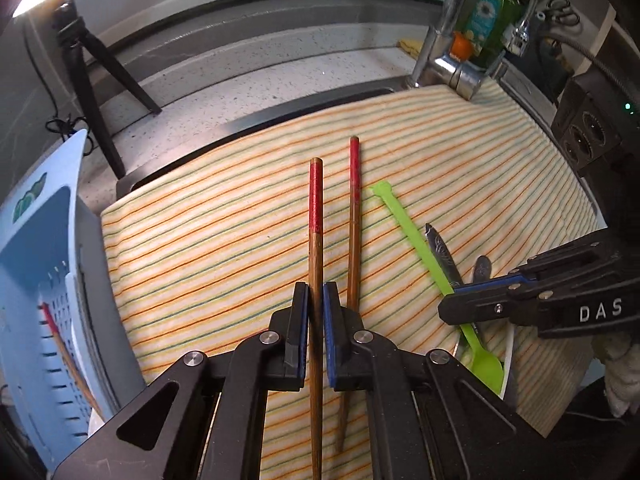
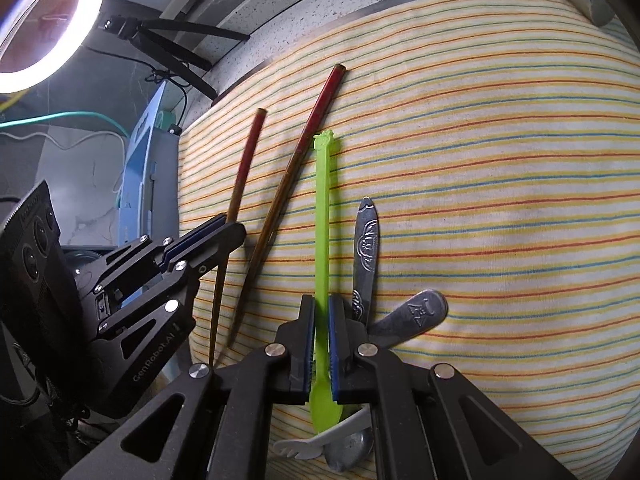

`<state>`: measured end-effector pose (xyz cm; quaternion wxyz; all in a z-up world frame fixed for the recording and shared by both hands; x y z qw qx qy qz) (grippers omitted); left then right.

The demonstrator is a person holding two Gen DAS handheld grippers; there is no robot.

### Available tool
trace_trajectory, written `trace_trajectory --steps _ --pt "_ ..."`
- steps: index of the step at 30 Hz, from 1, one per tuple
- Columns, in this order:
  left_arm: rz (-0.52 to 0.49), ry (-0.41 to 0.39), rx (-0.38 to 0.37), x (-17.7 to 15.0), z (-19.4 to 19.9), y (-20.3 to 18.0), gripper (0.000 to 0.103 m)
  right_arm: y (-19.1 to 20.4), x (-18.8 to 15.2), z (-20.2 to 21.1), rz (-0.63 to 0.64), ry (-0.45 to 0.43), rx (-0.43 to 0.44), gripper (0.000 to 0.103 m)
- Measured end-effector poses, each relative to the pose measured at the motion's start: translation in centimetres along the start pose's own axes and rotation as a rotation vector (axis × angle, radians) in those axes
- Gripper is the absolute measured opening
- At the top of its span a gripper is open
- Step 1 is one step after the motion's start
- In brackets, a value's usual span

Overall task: Organize utensils
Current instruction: 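Grasp the red-tipped chopstick pair with the left tool while the right grasps the green spoon, then lift chopsticks and green spoon into the blue basket and open both tools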

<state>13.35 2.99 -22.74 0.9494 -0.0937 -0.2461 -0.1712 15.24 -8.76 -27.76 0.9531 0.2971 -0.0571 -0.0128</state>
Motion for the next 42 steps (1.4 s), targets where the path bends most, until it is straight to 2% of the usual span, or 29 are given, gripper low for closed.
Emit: trace_trajectory --steps 12,20,31,39,42 --pt "0.061 -0.113 -0.024 1.4 4.9 1.2 0.006 2.8 1.7 4.1 0.009 -0.1 0.09 0.006" --pt "0.117 -0.172 0.042 0.9 8.6 5.5 0.006 7.9 2.3 4.2 0.11 -0.109 0.122 0.006" --pt "0.262 -0.191 0.159 -2.4 11.2 13.5 0.006 16.0 2.0 -0.2 0.174 -0.068 0.189 0.006" --pt "0.396 -0.201 0.146 -3.9 10.8 17.7 0.006 21.1 1.8 -4.4 0.23 -0.04 0.172 0.006" --pt "0.415 -0.196 0.151 -4.2 10.4 18.6 0.006 22.1 1.9 -5.8 0.24 -0.028 0.157 0.006"
Point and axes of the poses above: each gripper's, at about its wrist camera, not at the fingertips, and z roughly against the way its jaws point, y to its left, x to its top, the point moved 5 cm from there along -z, roughly the way its jaws point, and after that the axes turned 6 degrees about -y, right-handed, at the moved point
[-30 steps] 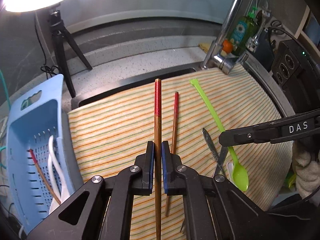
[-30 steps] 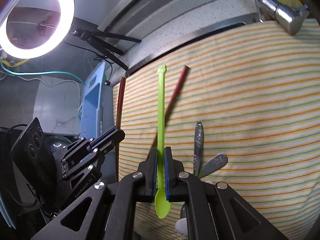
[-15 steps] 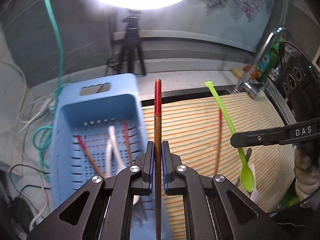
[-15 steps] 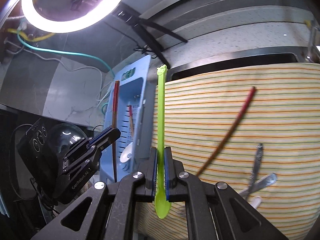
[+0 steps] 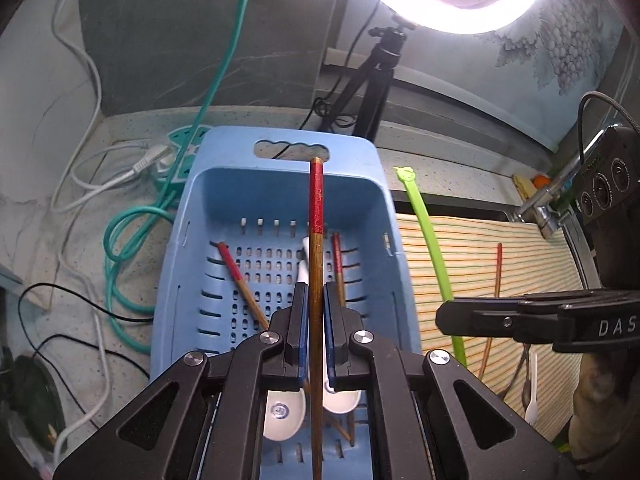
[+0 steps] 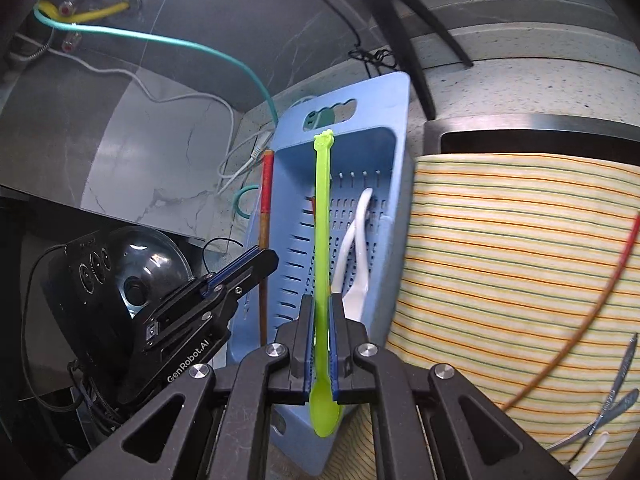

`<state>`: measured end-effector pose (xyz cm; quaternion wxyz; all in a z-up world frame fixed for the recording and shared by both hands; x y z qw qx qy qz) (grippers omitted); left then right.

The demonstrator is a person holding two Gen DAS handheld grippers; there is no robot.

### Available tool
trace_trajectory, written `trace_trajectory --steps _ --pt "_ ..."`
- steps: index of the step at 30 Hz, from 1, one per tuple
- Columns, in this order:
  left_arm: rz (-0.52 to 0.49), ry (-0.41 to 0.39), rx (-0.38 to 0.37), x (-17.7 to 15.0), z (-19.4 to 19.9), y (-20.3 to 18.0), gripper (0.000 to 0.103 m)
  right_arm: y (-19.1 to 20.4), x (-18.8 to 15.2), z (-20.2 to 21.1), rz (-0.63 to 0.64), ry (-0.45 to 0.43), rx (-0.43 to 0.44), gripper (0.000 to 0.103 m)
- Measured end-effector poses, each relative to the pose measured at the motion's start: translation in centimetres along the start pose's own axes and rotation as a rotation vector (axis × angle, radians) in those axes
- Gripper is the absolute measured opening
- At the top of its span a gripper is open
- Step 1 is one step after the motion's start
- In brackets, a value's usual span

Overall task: Organize utensils
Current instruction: 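Lift chopsticks and green spoon into the blue basket and open both tools, then withdraw both tools from the basket back over the cloth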

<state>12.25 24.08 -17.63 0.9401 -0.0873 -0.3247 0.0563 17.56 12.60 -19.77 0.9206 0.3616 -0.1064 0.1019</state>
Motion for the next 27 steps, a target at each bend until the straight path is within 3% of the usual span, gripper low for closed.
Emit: trace_trajectory --steps 12,14,17,24,27 --pt "0.054 0.008 0.03 -0.4 -0.4 2.4 0.007 1.1 -0.2 -3.6 0.047 0.044 -0.054 0.009" --pt "0.051 0.011 0.037 -0.5 -0.3 2.5 0.007 1.0 -0.2 -3.5 0.051 0.042 -0.06 0.012" --pt "0.051 0.012 0.043 -0.7 -0.1 2.5 0.015 0.7 -0.2 -3.2 0.048 0.038 -0.057 0.018" --pt "0.061 -0.015 0.053 -0.9 1.1 2.3 0.015 0.4 -0.3 -1.2 0.075 0.014 -0.052 0.019" --pt "0.063 -0.031 0.049 -0.8 1.8 1.7 0.015 0.0 -0.4 0.1 0.088 -0.007 -0.046 0.026"
Point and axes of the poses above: each gripper's, at about its wrist camera, not at the fingertips, and z roughly against the way its jaws point, y to its left, x to its top, the point moved 5 cm from there along -z, roughly the way its jaws point, and after that the axes turned 6 degrees about -y, right-handed, at the moved point
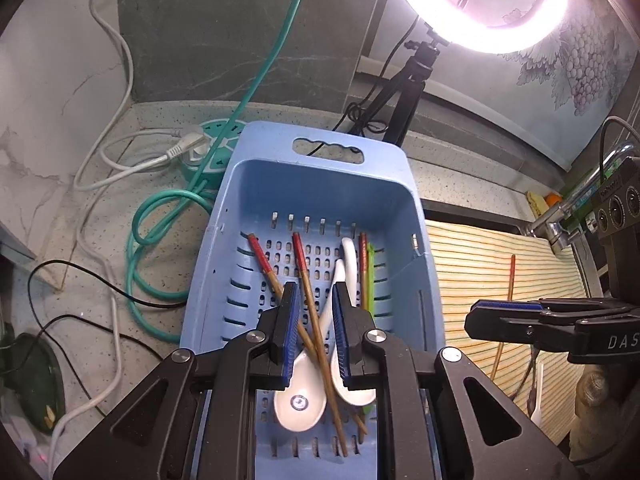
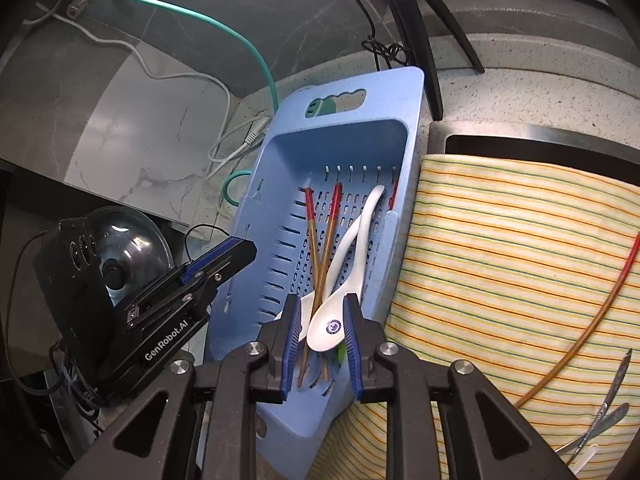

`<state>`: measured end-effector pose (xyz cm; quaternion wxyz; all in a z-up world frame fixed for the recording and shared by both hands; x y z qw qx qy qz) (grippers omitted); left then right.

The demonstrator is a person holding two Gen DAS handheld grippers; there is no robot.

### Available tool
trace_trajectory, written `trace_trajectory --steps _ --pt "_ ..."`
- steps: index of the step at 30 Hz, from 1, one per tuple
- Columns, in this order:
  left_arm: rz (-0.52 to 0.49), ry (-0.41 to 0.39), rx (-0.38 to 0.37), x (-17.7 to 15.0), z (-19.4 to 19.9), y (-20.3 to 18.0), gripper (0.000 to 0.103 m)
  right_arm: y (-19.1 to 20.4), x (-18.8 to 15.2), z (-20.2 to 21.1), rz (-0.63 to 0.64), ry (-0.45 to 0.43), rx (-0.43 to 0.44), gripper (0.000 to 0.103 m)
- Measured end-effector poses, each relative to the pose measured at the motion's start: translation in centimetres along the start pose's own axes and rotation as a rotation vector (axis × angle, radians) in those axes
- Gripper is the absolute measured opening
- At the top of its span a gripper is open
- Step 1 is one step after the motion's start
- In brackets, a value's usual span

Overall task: Organize utensils
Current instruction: 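Withdraw both tools from the basket back over the cloth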

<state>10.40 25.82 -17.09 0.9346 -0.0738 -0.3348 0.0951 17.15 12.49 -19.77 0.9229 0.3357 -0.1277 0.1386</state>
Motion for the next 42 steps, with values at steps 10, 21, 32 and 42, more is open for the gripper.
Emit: trace_trajectory --steps 10,21,32,42 --pt "-0.137 -0.039 -0.002 -1.2 2.8 -5.4 0.015 -4.2 -1.2 6.1 0.061 -0.105 -0.067 0.04" --pt "-0.268 -0.016 -0.117 -4.9 4.3 -12.7 0.015 -11.6 -2.9 14.4 0.09 -0.192 -0.143 0.062" --pt "-0.35 0.085 -0.21 -10.4 3.4 -17.9 0.025 -17.5 -5.8 16.1 -0.007 -0.112 -0.189 0.062" --pt "-0.377 0.169 -0.283 -15.1 2.9 -22.0 0.025 -16.9 -9.2 12.3 -0.055 0.065 -0.064 0.052"
Point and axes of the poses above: each gripper's, at about its wrist camera, not at the fingertips, and z roughly against the way its jaws point, y to its left, x to its top, the point moved 5 cm from there along -z, roughly the way its jaws point, and after that the axes turned 6 degrees about -y, right-handed, at the moved point
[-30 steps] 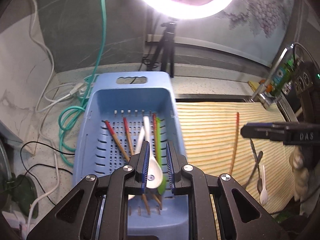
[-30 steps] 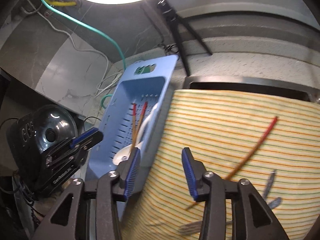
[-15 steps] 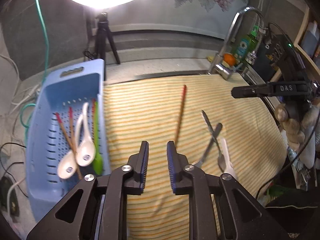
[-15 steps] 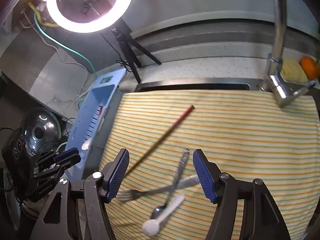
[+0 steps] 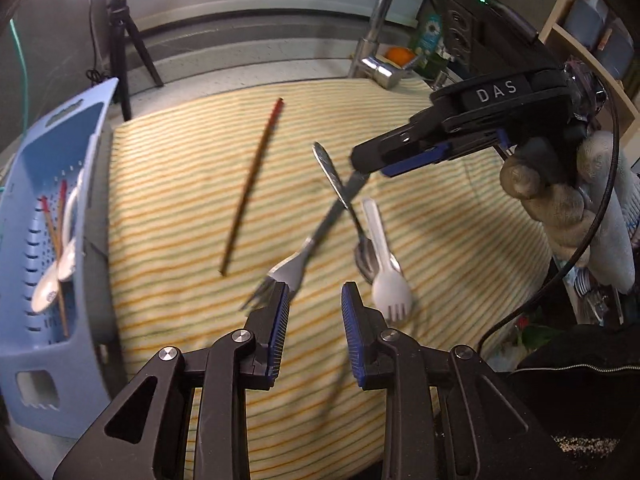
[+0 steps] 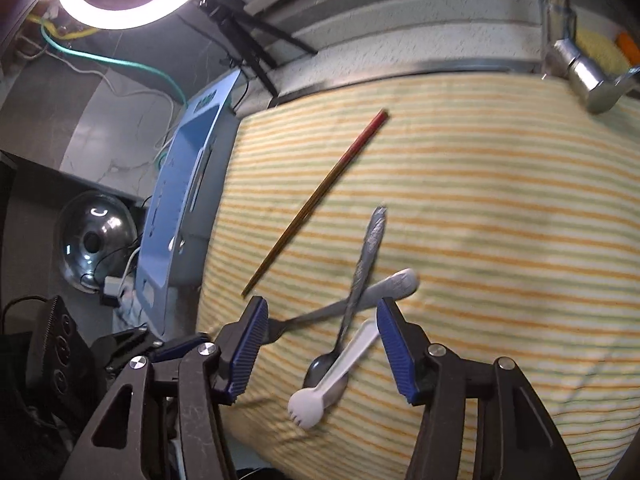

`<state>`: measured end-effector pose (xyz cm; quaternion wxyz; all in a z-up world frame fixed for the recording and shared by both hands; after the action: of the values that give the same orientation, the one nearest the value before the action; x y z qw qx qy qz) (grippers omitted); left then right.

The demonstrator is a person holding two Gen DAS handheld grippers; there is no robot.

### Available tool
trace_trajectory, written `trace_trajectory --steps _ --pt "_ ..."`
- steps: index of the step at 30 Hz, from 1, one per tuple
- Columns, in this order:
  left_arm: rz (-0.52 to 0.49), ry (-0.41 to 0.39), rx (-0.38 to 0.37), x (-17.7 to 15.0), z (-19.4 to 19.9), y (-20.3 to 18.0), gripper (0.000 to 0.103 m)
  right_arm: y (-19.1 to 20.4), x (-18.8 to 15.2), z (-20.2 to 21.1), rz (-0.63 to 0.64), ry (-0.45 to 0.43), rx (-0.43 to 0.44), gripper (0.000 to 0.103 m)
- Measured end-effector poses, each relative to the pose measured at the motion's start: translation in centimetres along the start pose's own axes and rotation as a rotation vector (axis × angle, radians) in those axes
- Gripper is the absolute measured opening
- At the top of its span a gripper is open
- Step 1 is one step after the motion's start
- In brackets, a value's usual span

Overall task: Organize utensils
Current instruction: 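Withdraw both tools from the basket back over the cloth, then lower the right tool onto the metal spoon handle and close it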

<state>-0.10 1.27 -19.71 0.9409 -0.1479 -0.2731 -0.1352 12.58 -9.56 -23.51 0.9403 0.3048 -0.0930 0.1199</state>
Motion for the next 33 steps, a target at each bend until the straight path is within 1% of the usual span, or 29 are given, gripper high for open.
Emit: trace_trajectory --steps 4,8,11,16,19,22,27,29,33 --pt "0.029 0.0 -0.003 -0.6 0.3 -0.2 0.025 1.3 -1.8 -1.8 -0.003 0.079 0.04 0.052" --pt "0.103 -0.018 0.015 -1.7 2.1 1.4 0.025 2.5 -3.3 -2.9 0.017 0.127 0.062 0.052" --pt "0.154 -0.031 0.049 -2.6 3.5 3.0 0.025 3.0 -4.2 -3.6 0.032 0.155 0.053 0.052" --pt "0.193 -0.044 0.075 -2.9 4.2 4.0 0.025 3.1 -4.9 -4.6 0.059 0.191 0.014 0.052" --pt "0.19 -0.047 0.062 -2.8 4.3 3.7 0.025 2.9 -5.4 -4.4 0.082 0.199 -0.013 0.052" --pt "0.156 -0.046 0.045 -2.4 3.9 2.5 0.025 2.4 -5.6 -3.4 0.095 0.194 -0.034 0.052" --pt "0.134 -0.036 0.016 -1.8 2.7 1.1 0.025 0.3 -5.7 -1.9 0.061 0.183 -0.047 0.052" --pt "0.125 -0.029 0.002 -1.5 2.2 0.3 0.025 -0.2 -5.6 -1.6 0.055 0.183 -0.049 0.05" --pt "0.095 -0.019 -0.033 -1.1 1.0 -1.8 0.025 -0.8 -5.4 -1.1 0.059 0.172 -0.066 0.05"
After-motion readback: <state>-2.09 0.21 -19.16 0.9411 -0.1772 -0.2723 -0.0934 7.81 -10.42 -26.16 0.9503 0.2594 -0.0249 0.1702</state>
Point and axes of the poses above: each gripper's, at about its wrist camera, not at the fingertips, and z roughly against the way its jaws point, y to its left, x to its top, the point moved 5 cm from there along -z, roughly the way its jaws point, and after that the axes turned 6 degrees about -y, right-handed, at the moved point
